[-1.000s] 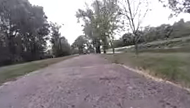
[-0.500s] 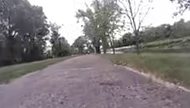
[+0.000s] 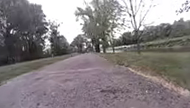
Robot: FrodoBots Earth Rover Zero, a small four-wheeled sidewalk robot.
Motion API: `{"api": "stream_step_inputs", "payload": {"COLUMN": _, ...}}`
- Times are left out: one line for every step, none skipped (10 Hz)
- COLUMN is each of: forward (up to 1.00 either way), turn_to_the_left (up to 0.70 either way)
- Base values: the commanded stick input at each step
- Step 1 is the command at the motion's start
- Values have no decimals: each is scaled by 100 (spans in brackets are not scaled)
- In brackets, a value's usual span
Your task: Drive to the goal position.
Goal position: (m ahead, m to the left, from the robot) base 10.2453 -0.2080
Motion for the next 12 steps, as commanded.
{"api": "stream_step_inputs", "payload": {"forward": 70, "turn_to_the_left": 0}}
{"api": "stream_step_inputs", "payload": {"forward": 70, "turn_to_the_left": 0}}
{"api": "stream_step_inputs", "payload": {"forward": 70, "turn_to_the_left": 0}}
{"api": "stream_step_inputs", "payload": {"forward": 70, "turn_to_the_left": 0}}
{"api": "stream_step_inputs", "payload": {"forward": 70, "turn_to_the_left": 0}}
{"api": "stream_step_inputs", "payload": {"forward": 70, "turn_to_the_left": 0}}
{"api": "stream_step_inputs", "payload": {"forward": 70, "turn_to_the_left": 0}}
{"api": "stream_step_inputs", "payload": {"forward": 70, "turn_to_the_left": 0}}
{"api": "stream_step_inputs", "payload": {"forward": 70, "turn_to_the_left": 0}}
{"api": "stream_step_inputs", "payload": {"forward": 70, "turn_to_the_left": 0}}
{"api": "stream_step_inputs", "payload": {"forward": 70, "turn_to_the_left": 0}}
{"api": "stream_step_inputs", "payload": {"forward": 70, "turn_to_the_left": 0}}
